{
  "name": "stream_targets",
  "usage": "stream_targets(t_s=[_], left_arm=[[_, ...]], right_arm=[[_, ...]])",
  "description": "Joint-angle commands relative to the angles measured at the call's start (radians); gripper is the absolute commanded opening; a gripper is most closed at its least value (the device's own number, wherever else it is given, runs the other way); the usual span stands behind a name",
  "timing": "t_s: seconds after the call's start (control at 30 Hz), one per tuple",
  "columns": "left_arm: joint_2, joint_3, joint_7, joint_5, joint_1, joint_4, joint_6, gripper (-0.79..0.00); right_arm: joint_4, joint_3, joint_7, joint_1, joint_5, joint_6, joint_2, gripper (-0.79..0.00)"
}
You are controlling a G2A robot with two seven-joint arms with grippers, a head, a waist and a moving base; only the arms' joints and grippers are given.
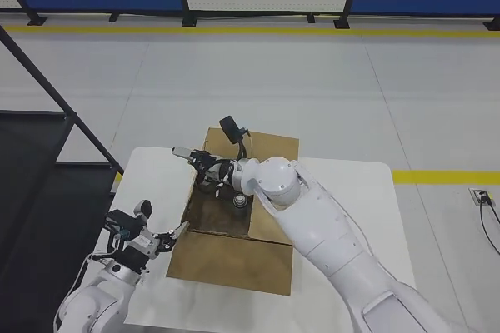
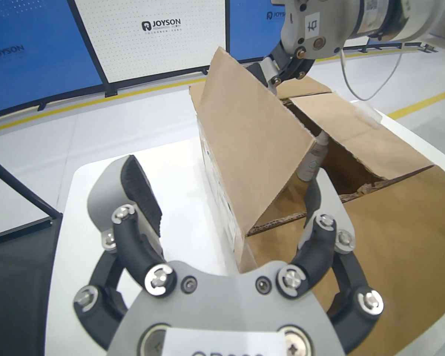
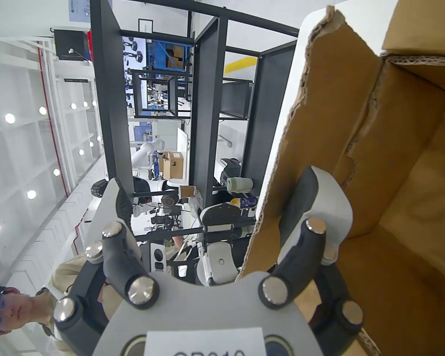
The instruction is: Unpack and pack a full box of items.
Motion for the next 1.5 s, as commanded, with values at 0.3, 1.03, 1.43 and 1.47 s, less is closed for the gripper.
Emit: stream_targets(t_s=[0.3, 1.03, 1.43, 1.47], left_arm=[[-0.018, 0.017, 0.0, -0.104, -0.045, 0.038, 0.164, 0.0], [-0.02, 0.019, -0.222, -0.064, -0.124, 0.243, 0.234, 0.0], [-0.024, 0.082, -0.234, 0.0, -0.16, 0.287, 0.192, 0.0], [-0.025, 0.084, -0.234, 0.001, -0.161, 0.29, 0.194, 0.0]], right_arm=[[0.064, -0.014, 0.037, 0.032, 0.001, -0.075, -0.023, 0.0], [-0.49, 0.399, -0.081, -0.342, -0.044, -0.207, 0.124, 0.0], [-0.631, 0.483, -0.074, -0.452, -0.036, -0.171, 0.154, 0.0], [-0.633, 0.484, -0.072, -0.453, -0.036, -0.171, 0.155, 0.0]])
